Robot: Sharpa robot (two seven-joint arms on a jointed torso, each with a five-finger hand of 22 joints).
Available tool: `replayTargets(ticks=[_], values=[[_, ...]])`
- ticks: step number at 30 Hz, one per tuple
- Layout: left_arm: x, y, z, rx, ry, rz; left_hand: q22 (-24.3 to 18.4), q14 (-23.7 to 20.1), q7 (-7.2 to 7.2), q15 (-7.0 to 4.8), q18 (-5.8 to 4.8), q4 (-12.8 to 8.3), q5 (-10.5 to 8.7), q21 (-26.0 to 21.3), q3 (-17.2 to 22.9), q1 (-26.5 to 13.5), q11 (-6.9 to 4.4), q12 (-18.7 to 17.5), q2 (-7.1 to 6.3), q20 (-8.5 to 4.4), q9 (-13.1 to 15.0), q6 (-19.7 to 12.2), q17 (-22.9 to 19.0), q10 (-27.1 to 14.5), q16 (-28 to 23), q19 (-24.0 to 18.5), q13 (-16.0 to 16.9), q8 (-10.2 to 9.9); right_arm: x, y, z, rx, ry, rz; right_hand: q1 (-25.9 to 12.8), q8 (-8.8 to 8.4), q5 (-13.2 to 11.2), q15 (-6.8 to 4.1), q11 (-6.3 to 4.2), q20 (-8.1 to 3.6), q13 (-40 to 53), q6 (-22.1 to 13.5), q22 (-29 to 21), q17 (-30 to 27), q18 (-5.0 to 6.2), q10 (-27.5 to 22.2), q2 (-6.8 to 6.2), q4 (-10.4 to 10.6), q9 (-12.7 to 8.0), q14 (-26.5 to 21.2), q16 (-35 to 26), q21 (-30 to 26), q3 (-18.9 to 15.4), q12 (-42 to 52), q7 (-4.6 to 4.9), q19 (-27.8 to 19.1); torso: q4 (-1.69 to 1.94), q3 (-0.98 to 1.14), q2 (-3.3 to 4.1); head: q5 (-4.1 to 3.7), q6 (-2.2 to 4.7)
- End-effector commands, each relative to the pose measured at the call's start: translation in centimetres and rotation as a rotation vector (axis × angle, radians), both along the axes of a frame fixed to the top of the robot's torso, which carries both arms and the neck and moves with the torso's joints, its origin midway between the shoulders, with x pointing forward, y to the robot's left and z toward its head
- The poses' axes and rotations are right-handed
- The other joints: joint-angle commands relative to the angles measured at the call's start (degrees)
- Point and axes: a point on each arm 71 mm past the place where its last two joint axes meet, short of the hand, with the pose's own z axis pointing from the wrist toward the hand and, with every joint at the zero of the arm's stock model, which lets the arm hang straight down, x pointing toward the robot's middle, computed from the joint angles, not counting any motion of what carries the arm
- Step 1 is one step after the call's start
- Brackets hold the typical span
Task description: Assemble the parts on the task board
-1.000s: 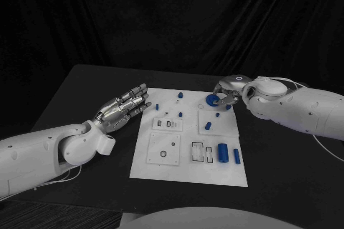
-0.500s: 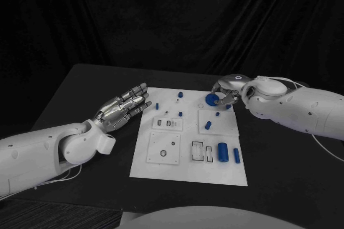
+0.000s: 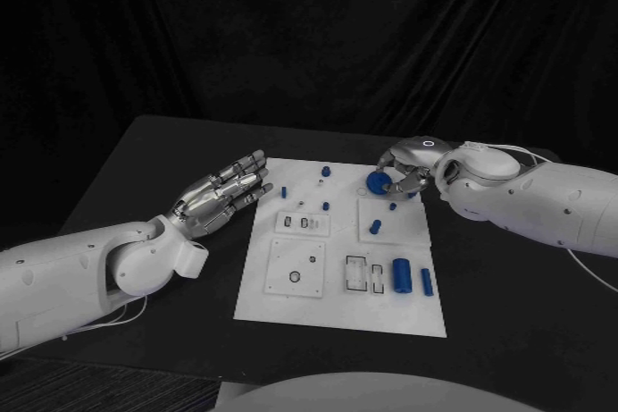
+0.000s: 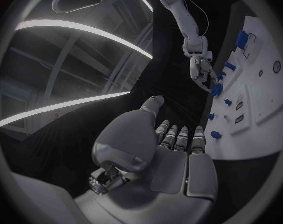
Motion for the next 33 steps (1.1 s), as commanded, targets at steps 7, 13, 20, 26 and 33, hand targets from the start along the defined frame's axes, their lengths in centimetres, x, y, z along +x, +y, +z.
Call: replayTargets(ticks=[7,13,20,26,33], values=[[-0.1,-0.1,0.2,-0.012,-0.008,-0.003,-0.1,0.0,-0.06,0.34,-0.50,-0.4,0.16,-0.2,0.1,-0.8,0.67,0.3,0.01,0.60,0.0,-0.2,-0.1,0.1,-0.4,0.0,0.1,0.3,-0.4,3.3,2.1,0.032,-0.044,0.083,-1.4,7.09,-1.6,0.00,0.02,-0.27,15.1,-0.2,13.1,15.1,-0.76,5.9,-0.15,0.9,17.3,6.0,0.2,0.3,0.4,0.2,0.08,3.6,-0.01,-0.04,-0.04,0.37,0.22],[0.0,-0.2,0.2,-0.013,-0.007,-0.006,-0.1,0.0,-0.06,0.34,-0.50,-0.4,0.16,-0.2,0.1,-0.8,0.67,0.3,0.01,0.60,0.0,-0.2,-0.1,0.1,-0.4,0.0,0.1,0.3,-0.4,6.0,2.1,0.028,-0.027,0.137,-1.5,6.95,-1.9,0.02,0.01,-0.25,15.1,-0.4,13.1,15.1,-0.77,5.9,-0.13,0.9,17.3,6.0,0.2,0.4,0.5,0.2,0.09,3.7,0.07,-0.03,0.02,0.22,0.18],[0.0,-0.2,0.2,-0.013,-0.008,-0.005,-0.1,0.0,-0.13,0.36,-0.50,-0.5,0.16,-0.2,0.1,-0.9,0.87,0.4,-0.02,0.64,0.0,-0.2,-0.1,0.1,-0.4,0.0,0.1,0.3,0.1,7.6,2.0,0.014,-0.014,0.157,-1.5,6.70,-2.1,0.03,0.03,-0.23,15.1,-0.6,13.1,15.1,-0.77,5.9,-0.10,0.9,17.2,6.0,0.2,0.4,0.6,0.2,0.14,3.7,0.10,-0.04,0.05,0.18,-0.08],[0.0,-0.4,0.2,-0.013,-0.007,-0.008,-0.1,0.0,-0.13,0.36,-0.50,-0.5,0.16,-0.2,0.1,-0.9,0.87,0.4,-0.02,0.64,0.0,-0.2,-0.1,0.1,-0.4,0.0,0.1,0.3,0.8,8.7,1.7,-0.002,-0.004,0.158,-1.6,6.06,-2.3,0.16,0.24,-0.15,15.1,-1.1,13.1,15.1,-0.75,5.9,-0.15,1.0,16.9,6.0,0.2,0.3,0.9,0.2,0.38,3.6,0.14,-0.05,0.09,0.23,-0.11],[0.0,-0.5,0.2,-0.013,-0.007,-0.010,-0.1,0.0,-0.17,0.38,-0.50,-0.6,0.16,-0.2,0.2,-1.0,0.96,0.5,-0.04,0.66,0.0,-0.2,-0.1,0.2,-0.4,0.0,0.1,0.4,1.1,9.5,1.7,-0.007,-0.004,0.157,-1.8,5.34,-2.7,0.33,0.41,-0.02,15.1,-1.5,13.0,15.1,-0.72,5.9,-0.27,1.1,16.5,6.0,0.2,0.2,1.2,0.2,0.60,3.5,0.17,-0.03,0.11,-0.04,-0.13]])
